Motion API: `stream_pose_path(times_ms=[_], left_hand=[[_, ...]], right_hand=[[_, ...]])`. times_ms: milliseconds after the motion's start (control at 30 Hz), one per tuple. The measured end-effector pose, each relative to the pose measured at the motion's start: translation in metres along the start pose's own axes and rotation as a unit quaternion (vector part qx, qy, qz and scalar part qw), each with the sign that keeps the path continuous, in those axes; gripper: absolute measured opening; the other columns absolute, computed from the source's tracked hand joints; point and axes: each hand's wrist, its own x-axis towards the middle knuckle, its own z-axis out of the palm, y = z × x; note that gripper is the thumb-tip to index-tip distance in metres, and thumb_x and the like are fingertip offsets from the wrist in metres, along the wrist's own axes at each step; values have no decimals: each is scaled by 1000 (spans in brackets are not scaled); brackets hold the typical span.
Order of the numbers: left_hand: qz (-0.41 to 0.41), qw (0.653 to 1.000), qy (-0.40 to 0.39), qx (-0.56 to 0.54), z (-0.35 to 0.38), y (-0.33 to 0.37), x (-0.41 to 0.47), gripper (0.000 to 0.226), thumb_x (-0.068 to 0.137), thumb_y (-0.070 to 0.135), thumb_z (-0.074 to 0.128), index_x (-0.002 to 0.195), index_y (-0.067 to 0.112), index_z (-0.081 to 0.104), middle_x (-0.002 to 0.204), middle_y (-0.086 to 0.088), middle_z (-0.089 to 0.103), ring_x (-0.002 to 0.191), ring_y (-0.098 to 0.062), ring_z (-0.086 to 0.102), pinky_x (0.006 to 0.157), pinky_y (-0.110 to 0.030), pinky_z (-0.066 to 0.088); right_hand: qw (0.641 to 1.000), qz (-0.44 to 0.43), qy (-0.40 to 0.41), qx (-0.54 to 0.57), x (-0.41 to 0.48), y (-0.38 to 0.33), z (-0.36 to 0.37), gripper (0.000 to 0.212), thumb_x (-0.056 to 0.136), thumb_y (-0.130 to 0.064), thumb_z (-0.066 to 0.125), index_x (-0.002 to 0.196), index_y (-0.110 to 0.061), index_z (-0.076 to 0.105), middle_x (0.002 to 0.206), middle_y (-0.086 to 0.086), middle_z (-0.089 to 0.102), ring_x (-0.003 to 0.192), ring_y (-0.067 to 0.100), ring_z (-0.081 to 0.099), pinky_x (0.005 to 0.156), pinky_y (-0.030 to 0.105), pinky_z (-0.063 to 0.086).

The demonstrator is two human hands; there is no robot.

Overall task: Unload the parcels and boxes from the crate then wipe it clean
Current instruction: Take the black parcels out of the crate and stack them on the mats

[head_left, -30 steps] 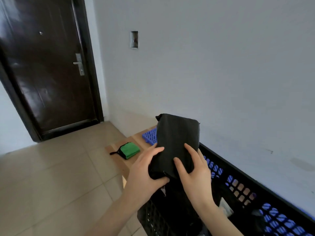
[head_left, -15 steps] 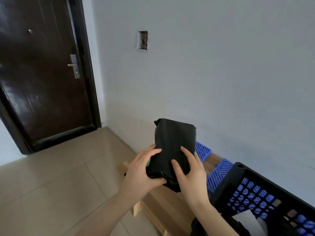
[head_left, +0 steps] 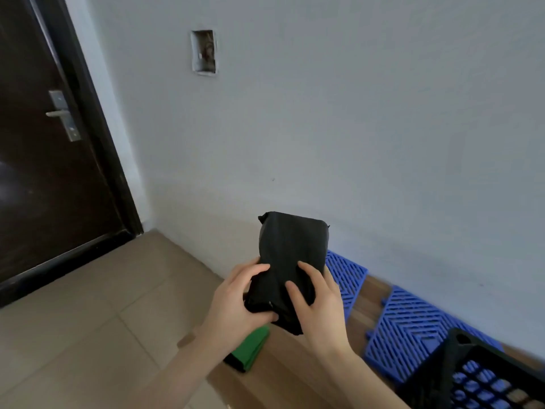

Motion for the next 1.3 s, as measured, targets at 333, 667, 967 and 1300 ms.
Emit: stream_pose_path(times_ms=[333,667,967,1300], left_hand=[[-6,989,-148,-27,72,-104,98,82,52,15,91,120,42,53,130,28,46,121,13,44,93,-2,36],[-15,962,-273,-28,134,-245,176,70,59,17,84,125,20,61,135,12,42,120,7,43,98,-2,32],[-3,948,-314,-41,170,-303,212,67,67,12,80,129,20,58,142,7,38,130,5,38,105,-8,30],[9,943,-333,-21,192,-324,242,70,72,15,83,135,19,54,150,2,31,138,-12,36,112,-32,38]], right_hand=[[989,133,-24,-66,81,89,49,50,93,-45,55,139,-36,40,144,-10,34,130,13,32,108,32,34],[963,267,-20,-43,155,172,151,50,93,-44,55,140,-39,38,155,-10,22,141,12,27,113,34,32],[944,328,-5,-33,190,218,195,59,95,-40,55,146,-44,25,160,-11,9,143,12,23,108,24,33],[946,323,13,-15,215,236,205,60,96,-40,52,146,-49,19,159,-14,1,143,11,21,104,18,34]])
